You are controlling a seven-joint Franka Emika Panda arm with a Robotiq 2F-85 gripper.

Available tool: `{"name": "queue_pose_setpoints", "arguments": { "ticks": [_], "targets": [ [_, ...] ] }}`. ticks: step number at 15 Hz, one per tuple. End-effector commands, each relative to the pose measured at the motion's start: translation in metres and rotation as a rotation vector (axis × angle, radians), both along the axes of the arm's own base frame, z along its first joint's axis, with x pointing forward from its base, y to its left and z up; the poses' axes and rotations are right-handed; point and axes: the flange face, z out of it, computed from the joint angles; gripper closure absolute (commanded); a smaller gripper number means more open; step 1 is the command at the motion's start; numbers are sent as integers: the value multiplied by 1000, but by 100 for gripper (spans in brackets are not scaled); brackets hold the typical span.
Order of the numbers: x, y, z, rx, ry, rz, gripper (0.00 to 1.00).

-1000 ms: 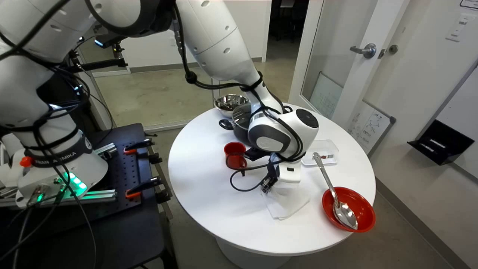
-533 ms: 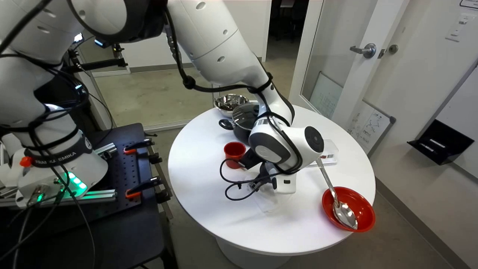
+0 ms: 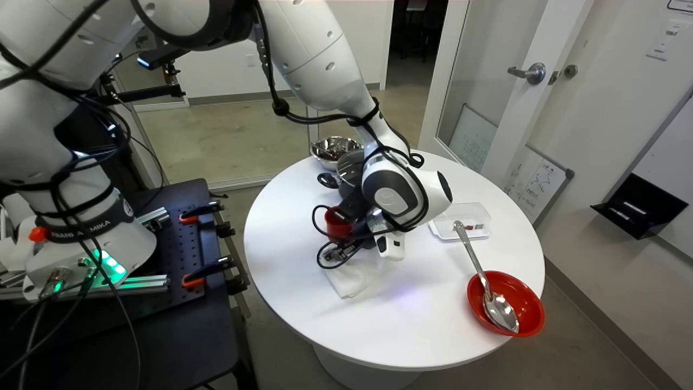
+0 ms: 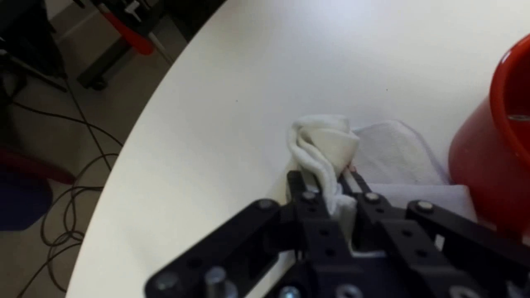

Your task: Use the towel to wipe the table

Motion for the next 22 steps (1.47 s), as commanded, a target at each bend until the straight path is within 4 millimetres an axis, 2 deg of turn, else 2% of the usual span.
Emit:
{"name": "queue_pose_setpoints", "arguments": {
  "ticks": [1,4,5,10,14,19,22],
  "targets": [
    [6,-1,-28,-34,106,25,96],
    [0,-30,-72,-98,107,-92,96],
    [-2,-38,-80,-117,132,-129,96],
    [1,-73,-74,-288,234,-248,96],
    [9,-101,-53,-421,200,-332,96],
    [7,-131,-51,-610,197,-439,96],
    [6,-141,-51,-722,213,-505,96]
  ]
}}
